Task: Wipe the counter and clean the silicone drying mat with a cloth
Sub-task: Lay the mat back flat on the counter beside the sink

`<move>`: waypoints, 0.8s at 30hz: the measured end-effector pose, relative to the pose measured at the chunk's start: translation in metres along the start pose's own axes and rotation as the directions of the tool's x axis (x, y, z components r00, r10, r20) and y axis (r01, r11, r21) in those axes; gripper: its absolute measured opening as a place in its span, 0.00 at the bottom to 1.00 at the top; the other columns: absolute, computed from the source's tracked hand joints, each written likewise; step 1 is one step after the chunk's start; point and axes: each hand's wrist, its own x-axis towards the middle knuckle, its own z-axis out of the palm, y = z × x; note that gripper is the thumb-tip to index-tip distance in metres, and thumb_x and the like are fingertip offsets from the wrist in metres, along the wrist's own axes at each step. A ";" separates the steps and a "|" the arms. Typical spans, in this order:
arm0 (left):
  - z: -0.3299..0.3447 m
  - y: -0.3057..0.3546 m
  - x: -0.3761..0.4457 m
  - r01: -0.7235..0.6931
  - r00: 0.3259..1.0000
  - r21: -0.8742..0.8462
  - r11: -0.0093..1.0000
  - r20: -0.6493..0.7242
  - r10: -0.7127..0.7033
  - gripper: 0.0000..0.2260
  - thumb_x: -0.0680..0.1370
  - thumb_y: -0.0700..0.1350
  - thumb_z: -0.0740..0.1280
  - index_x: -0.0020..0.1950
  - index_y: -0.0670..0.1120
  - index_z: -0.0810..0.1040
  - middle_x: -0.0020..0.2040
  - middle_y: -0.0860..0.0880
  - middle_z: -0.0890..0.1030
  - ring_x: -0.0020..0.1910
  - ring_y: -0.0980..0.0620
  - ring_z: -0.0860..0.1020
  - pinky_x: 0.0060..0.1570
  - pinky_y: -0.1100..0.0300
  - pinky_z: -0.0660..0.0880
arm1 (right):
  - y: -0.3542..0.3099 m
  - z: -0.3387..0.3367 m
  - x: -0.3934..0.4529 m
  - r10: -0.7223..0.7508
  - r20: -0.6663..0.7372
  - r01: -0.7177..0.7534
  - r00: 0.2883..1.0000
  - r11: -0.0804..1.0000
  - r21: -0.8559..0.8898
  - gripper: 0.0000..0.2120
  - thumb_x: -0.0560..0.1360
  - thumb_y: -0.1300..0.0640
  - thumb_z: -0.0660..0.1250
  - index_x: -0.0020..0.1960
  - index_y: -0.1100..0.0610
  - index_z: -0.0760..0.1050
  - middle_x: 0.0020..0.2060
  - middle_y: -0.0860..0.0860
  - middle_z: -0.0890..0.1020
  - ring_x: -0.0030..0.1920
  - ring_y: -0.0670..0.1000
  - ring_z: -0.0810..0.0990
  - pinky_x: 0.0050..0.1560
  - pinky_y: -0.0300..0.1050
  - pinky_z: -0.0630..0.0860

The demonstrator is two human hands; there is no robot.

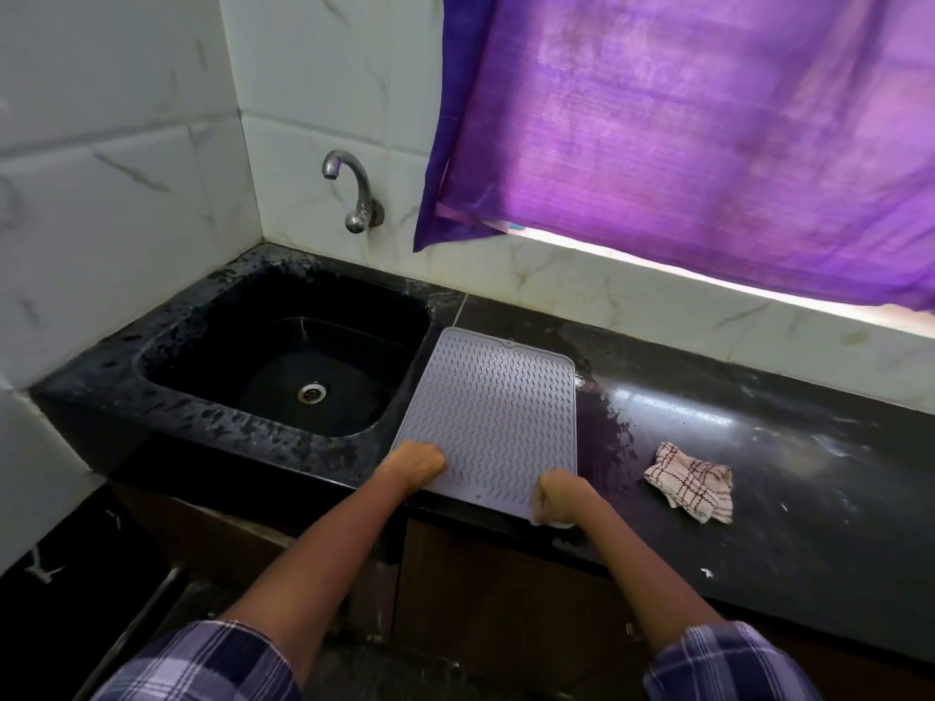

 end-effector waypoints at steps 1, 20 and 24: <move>-0.003 -0.008 0.000 0.035 0.999 -0.033 0.999 -0.012 -0.035 0.13 0.81 0.36 0.58 0.63 0.40 0.75 0.64 0.43 0.75 0.63 0.44 0.75 0.60 0.51 0.74 | 0.002 -0.005 0.002 0.032 -0.017 -0.032 0.999 0.999 0.033 0.06 0.73 0.58 0.65 0.38 0.59 0.73 0.44 0.57 0.78 0.45 0.55 0.77 0.48 0.47 0.77; -0.031 -0.177 0.270 0.294 0.940 -0.514 0.806 0.002 -0.342 0.17 0.80 0.44 0.63 0.69 0.45 0.71 0.66 0.44 0.75 0.65 0.44 0.74 0.60 0.52 0.72 | 0.121 -0.086 0.244 0.570 -0.326 -0.318 0.754 0.751 0.579 0.20 0.77 0.56 0.62 0.67 0.62 0.69 0.61 0.65 0.73 0.64 0.64 0.69 0.61 0.53 0.70; -0.020 -0.187 0.297 0.273 0.951 -0.518 0.811 0.018 -0.309 0.17 0.79 0.45 0.66 0.67 0.44 0.72 0.65 0.44 0.73 0.65 0.44 0.73 0.61 0.50 0.73 | 0.137 -0.090 0.268 0.710 -0.285 -0.349 0.645 0.604 0.716 0.14 0.74 0.56 0.68 0.55 0.63 0.78 0.55 0.63 0.80 0.59 0.63 0.76 0.57 0.51 0.74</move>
